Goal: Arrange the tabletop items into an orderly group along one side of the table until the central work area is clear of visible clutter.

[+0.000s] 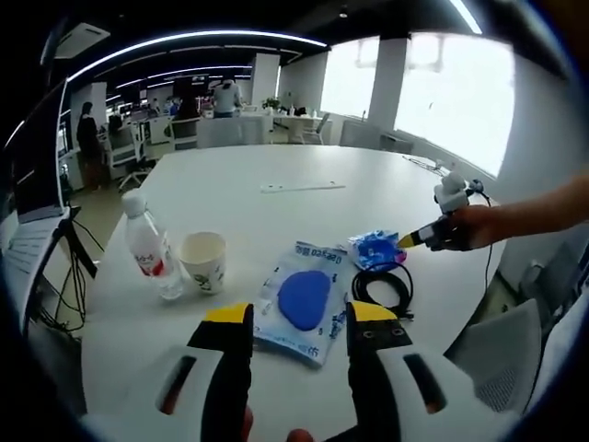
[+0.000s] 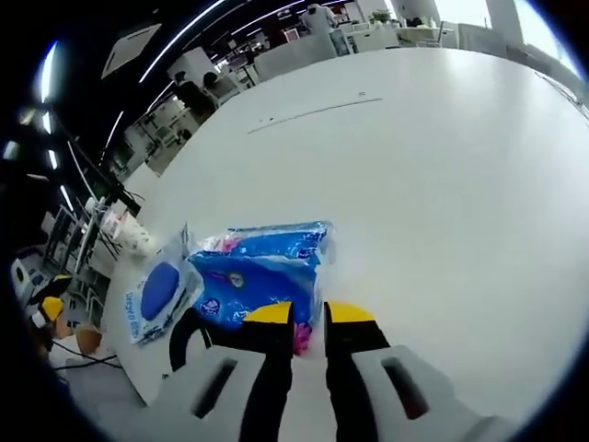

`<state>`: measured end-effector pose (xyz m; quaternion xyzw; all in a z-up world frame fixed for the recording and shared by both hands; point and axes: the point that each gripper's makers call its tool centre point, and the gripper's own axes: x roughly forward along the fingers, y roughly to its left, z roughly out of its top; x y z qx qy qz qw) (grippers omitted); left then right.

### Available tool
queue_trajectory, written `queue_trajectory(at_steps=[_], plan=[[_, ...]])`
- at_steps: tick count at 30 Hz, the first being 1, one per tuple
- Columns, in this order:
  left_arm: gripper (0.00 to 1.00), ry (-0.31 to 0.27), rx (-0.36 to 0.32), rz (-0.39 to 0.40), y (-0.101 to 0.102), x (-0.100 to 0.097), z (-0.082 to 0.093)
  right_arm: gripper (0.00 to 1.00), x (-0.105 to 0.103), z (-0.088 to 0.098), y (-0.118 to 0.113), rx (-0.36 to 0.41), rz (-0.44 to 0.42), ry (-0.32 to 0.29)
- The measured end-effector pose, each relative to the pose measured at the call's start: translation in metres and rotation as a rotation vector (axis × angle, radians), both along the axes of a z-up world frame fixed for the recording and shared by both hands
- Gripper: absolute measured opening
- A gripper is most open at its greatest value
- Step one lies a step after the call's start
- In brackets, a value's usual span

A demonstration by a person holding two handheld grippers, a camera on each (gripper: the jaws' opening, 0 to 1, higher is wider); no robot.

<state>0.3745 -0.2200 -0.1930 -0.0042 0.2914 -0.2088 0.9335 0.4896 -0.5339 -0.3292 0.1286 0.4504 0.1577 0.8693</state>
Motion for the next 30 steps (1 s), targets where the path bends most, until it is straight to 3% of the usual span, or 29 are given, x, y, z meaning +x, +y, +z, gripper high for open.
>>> queue_trajectory(at_steps=[3,5,13,23,30], plan=[[0.40,0.009,-0.007,-0.019,0.005,0.006,-0.001,0.00,0.001,-0.002,0.001,0.009,-0.056,0.009],[0.39,0.011,-0.016,-0.032,0.008,0.010,-0.001,0.00,0.001,-0.001,0.001,0.050,-0.142,0.023],[0.39,0.011,-0.036,-0.107,0.009,0.022,-0.002,0.00,0.001,0.012,-0.003,0.068,-0.282,-0.007],[0.39,0.032,-0.038,-0.131,0.012,0.015,-0.006,0.00,0.005,0.027,0.001,0.042,-0.303,-0.022],[0.39,0.051,-0.052,-0.095,0.009,0.012,-0.013,0.02,-0.004,0.039,0.012,0.006,-0.225,-0.017]])
